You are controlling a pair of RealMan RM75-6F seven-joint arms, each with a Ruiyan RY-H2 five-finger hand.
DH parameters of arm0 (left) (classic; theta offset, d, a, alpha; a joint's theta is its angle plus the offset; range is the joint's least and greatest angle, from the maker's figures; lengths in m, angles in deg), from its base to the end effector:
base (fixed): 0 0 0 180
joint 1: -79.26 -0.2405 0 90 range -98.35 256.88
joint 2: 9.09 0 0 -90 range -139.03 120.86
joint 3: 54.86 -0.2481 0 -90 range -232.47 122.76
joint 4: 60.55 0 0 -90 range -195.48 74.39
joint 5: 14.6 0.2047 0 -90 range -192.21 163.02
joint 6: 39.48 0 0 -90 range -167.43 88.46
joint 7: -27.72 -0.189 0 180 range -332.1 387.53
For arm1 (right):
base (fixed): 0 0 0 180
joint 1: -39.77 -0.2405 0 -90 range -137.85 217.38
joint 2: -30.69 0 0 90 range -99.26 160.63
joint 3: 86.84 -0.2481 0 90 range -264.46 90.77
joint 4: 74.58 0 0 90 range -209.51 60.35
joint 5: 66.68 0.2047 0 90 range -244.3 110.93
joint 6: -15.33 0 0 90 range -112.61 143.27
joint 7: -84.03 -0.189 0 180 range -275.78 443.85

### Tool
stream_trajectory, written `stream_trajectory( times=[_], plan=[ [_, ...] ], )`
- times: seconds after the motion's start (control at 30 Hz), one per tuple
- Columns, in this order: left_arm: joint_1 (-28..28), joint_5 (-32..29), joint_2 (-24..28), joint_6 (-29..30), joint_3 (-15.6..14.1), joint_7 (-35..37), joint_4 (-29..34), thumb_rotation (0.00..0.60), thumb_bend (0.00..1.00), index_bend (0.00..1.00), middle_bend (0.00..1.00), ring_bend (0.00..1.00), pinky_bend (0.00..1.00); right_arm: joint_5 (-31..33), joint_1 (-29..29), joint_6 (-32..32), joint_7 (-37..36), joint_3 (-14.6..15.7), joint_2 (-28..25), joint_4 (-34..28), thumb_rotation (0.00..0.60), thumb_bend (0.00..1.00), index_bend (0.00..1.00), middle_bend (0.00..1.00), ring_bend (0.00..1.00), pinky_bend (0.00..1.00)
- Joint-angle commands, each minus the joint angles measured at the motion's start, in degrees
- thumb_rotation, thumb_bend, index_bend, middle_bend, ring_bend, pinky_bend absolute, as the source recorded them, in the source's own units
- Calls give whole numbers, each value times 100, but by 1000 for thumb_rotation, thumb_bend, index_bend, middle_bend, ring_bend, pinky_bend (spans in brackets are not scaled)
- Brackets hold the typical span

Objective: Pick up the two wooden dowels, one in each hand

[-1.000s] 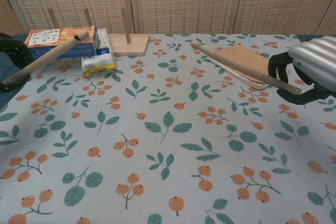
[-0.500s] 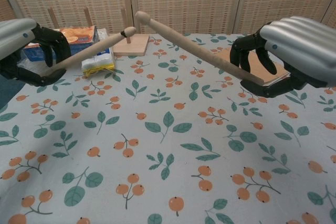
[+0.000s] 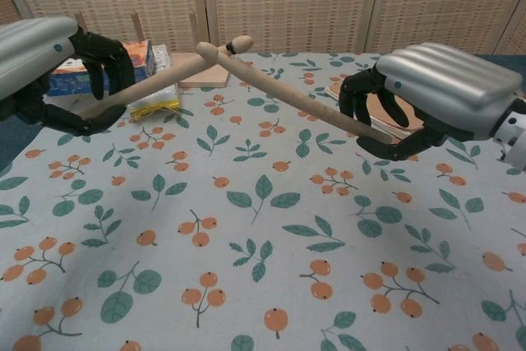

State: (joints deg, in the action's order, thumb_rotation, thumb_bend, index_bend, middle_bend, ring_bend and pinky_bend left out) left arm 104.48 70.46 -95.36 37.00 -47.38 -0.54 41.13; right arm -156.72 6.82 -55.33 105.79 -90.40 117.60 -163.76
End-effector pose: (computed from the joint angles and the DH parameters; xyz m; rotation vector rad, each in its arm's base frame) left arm -0.1144 0.2901 0.0338 -1.6843 -0.7408 -1.1893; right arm -0.1167 -0.3075 -0.0012 1.9337 -0.5607 1.1328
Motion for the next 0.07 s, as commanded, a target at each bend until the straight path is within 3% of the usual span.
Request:
stream_trajectory(
  times=[0.03, 0.07],
  plan=[
    [19, 40, -35, 10, -6, -35, -18, 600, 517, 801, 745, 494, 213, -6, -2, 13, 29, -11, 2, -19, 600, 423, 1000, 925, 695, 327],
    [25, 48, -44, 15, -3, -46, -33, 600, 517, 801, 745, 494, 213, -13, 0, 13, 38, -13, 0, -31, 600, 423, 1000, 925, 695, 327]
  ],
)
